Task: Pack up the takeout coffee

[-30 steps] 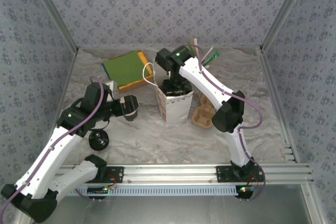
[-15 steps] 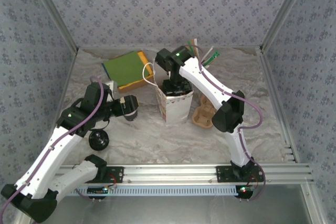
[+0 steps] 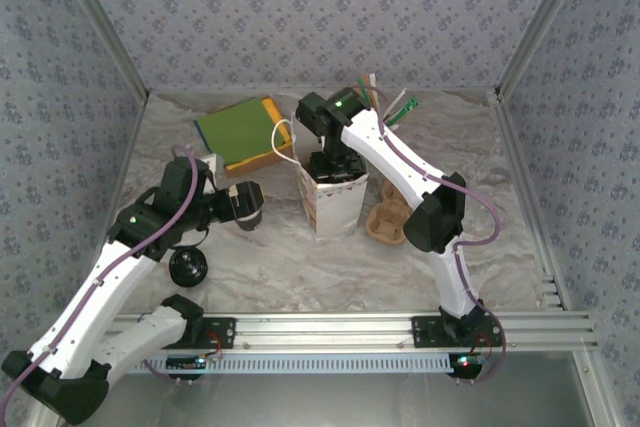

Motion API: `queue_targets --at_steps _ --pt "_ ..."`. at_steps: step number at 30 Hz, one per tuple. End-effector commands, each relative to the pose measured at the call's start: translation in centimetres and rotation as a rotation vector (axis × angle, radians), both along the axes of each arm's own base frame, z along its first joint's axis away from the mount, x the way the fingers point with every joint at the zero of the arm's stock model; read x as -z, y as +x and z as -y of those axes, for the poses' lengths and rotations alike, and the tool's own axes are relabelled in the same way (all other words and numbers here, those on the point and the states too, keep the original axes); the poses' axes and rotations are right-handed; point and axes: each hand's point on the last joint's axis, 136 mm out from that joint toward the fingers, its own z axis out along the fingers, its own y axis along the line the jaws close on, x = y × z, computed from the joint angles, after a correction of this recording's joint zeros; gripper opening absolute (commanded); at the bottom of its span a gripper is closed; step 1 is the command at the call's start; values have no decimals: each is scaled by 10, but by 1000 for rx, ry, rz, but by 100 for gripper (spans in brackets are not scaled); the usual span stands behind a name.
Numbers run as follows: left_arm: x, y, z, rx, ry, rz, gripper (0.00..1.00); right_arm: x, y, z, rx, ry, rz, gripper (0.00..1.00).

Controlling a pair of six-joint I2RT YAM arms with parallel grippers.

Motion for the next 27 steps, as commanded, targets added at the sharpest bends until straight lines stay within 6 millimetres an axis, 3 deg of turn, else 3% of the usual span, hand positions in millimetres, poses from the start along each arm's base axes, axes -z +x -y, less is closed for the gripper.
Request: queue_targets --at_steps 1,27 --pt "-5 2 5 17 -21 15 100 -3 -26 27 -1 -98 -105 68" --pt "-6 2 5 17 -18 14 100 12 -23 26 -9 -105 -114 68"
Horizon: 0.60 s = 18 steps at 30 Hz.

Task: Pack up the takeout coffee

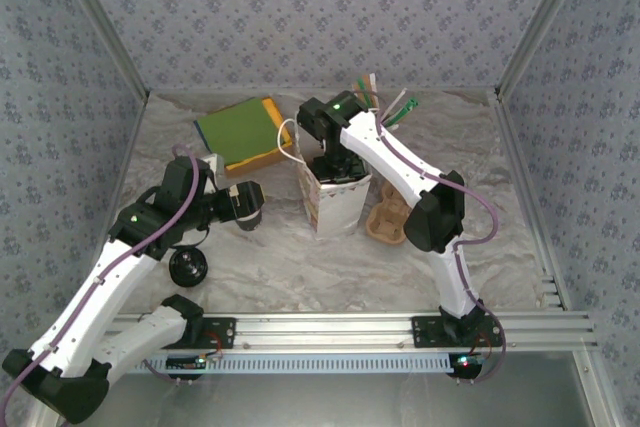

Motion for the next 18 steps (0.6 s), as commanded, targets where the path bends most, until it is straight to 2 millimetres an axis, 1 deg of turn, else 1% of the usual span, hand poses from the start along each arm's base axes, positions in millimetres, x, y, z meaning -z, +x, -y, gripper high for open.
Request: queue_targets --at_steps 1,18 --pt "-7 1 5 17 -22 19 100 -1 -17 19 -11 -66 -73 68" --pt "-5 3 6 18 -19 14 100 0 -16 20 -5 -62 -76 68"
